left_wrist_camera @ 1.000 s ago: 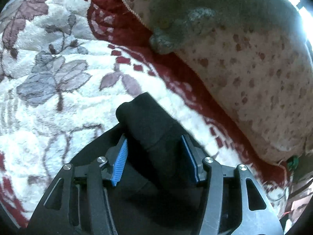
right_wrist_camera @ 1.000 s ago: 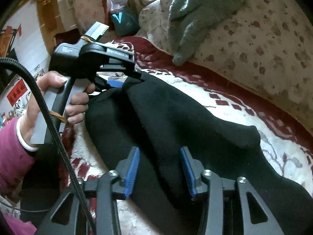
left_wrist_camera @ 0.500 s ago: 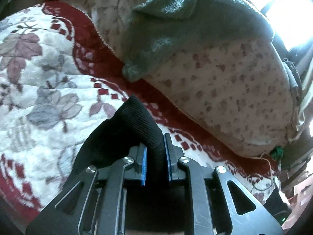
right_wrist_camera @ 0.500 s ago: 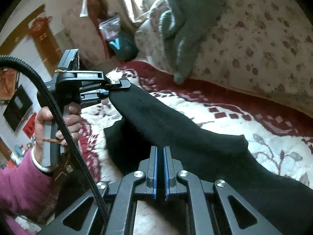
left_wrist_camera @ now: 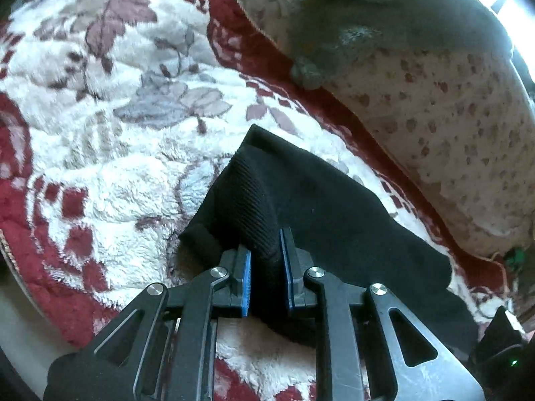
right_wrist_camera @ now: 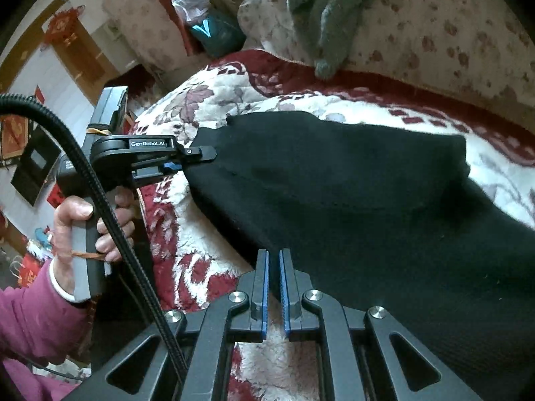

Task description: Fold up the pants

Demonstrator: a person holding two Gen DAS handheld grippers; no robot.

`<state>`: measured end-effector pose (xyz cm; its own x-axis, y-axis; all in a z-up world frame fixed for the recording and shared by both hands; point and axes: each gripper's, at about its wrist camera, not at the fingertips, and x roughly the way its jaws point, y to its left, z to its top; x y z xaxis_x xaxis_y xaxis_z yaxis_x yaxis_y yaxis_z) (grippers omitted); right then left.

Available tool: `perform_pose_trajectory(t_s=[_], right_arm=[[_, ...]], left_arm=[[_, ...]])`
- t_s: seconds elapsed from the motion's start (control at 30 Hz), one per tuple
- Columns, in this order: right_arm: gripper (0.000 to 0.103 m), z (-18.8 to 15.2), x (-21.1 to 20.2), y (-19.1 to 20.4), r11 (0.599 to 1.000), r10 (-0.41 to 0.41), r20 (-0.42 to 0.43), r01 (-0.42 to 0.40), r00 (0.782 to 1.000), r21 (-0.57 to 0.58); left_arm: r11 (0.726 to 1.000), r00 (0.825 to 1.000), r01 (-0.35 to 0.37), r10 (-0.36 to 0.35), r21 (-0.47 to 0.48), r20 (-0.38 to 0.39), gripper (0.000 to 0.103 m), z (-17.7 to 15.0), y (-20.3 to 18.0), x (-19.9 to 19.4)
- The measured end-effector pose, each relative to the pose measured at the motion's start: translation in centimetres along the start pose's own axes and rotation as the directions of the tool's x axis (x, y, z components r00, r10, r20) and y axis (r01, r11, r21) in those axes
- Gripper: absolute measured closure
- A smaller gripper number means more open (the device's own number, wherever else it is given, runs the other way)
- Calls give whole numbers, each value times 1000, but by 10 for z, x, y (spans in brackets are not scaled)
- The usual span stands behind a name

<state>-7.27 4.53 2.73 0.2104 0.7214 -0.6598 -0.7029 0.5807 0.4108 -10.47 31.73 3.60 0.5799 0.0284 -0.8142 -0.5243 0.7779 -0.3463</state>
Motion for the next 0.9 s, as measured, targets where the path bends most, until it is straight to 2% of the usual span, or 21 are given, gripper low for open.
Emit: perform_pose_trajectory(t_s=[0.03,0.1,0.17,0.27,0.33,0.4,0.47,0.57,0.6,0.7,0.8,0.9], right_arm=[[97,0,-1,-2,1000,10,5,-10,1000,13],[88,1,-6,-7,999,17,16,-18,1000,51],[70,2,-19,-9,997,17,35,-20,999,70],[68,0,-49,-16,996,10,88,-17,996,84],[67,-4,-72,-25,994,-23,123,10,992,106],[67,-11,-98,-39,988,-75,159,51,984,148],[67,-20,-121,-51,979,-117,182,82,976,188],[67,-36,-152,-67,960,-200,196,151,960,238],[67,-44,-162,-73,951,-230,197,177,953,256],[66,-64,-188,-86,924,-294,195,226,936,308],[64,-90,-216,-100,882,-379,191,291,906,370],[63,-112,-236,-110,853,-400,190,288,896,436]], left_arm=[[1000,1000,-4,4,-4,-2,88,0,0,0],[1000,1000,-3,3,-13,-4,84,1,2,-3],[999,999,-34,34,-8,12,81,3,5,-12],[999,998,-50,50,-9,44,77,5,10,-27],[996,993,-85,85,-2,78,76,4,8,-40],[997,992,-78,77,11,96,76,2,4,-49],[998,994,-52,48,36,98,76,-1,-6,-56],[996,998,16,-21,87,63,64,-7,-31,-54],[993,998,38,-43,109,49,62,-10,-42,-51],[981,996,85,-86,176,0,62,-21,-78,-40],[966,990,136,-126,220,-58,62,-36,-111,-27],[943,981,184,-157,279,-117,62,-56,-145,-14]])
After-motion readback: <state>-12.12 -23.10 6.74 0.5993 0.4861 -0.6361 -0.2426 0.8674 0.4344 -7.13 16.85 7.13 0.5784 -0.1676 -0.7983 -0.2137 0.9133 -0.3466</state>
